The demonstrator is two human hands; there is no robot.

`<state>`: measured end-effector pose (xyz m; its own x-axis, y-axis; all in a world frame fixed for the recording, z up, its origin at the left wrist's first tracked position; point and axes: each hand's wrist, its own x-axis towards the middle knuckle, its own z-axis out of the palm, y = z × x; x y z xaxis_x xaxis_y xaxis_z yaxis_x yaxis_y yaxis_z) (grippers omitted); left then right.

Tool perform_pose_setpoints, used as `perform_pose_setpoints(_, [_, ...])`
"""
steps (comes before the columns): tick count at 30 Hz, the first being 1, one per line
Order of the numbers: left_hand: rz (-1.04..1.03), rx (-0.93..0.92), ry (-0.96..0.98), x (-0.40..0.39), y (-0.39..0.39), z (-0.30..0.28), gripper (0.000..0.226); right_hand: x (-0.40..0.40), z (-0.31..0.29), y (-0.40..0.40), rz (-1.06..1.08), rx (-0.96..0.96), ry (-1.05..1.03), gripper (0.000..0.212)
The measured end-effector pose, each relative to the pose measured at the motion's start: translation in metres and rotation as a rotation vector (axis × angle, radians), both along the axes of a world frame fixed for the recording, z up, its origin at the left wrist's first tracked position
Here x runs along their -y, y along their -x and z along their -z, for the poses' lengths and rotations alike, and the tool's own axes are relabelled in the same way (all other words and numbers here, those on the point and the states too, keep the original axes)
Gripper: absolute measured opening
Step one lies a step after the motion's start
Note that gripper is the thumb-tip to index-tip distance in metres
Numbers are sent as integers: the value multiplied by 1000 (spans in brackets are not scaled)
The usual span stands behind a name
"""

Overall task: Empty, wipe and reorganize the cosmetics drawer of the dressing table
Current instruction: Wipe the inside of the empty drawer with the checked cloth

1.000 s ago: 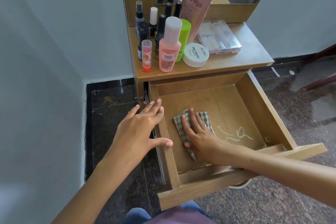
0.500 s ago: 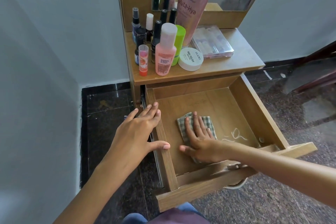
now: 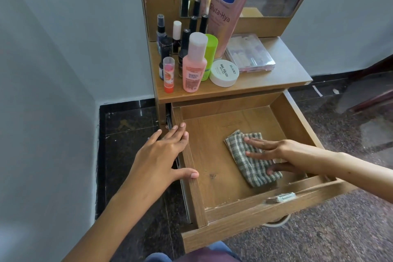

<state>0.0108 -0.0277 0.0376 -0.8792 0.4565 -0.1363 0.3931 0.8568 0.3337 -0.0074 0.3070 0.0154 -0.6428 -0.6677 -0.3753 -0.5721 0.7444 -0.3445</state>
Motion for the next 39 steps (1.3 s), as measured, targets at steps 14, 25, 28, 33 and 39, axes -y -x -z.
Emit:
perform_pose_setpoints(14, [-28,2,-62,-1,-1,-2,98,14,6,-7,-110,-53,13,49])
perform_pose_setpoints(25, [-19,-6,-67,-1,1,-2,101,32,-1,0,-192,-215,-173,43])
perform_pose_setpoints(28, [-31,-12,-97,-2,-1,-3,101,27,-2,-2,-147,-184,-160,44])
perform_pose_setpoints(33, [-22,-18,-124,1,-1,-1,104,3,-21,0,66,-126,-339,36])
perform_pose_setpoints(39, [19,-33,-86,3,1,3,98,60,-19,-21,752,298,-280,72])
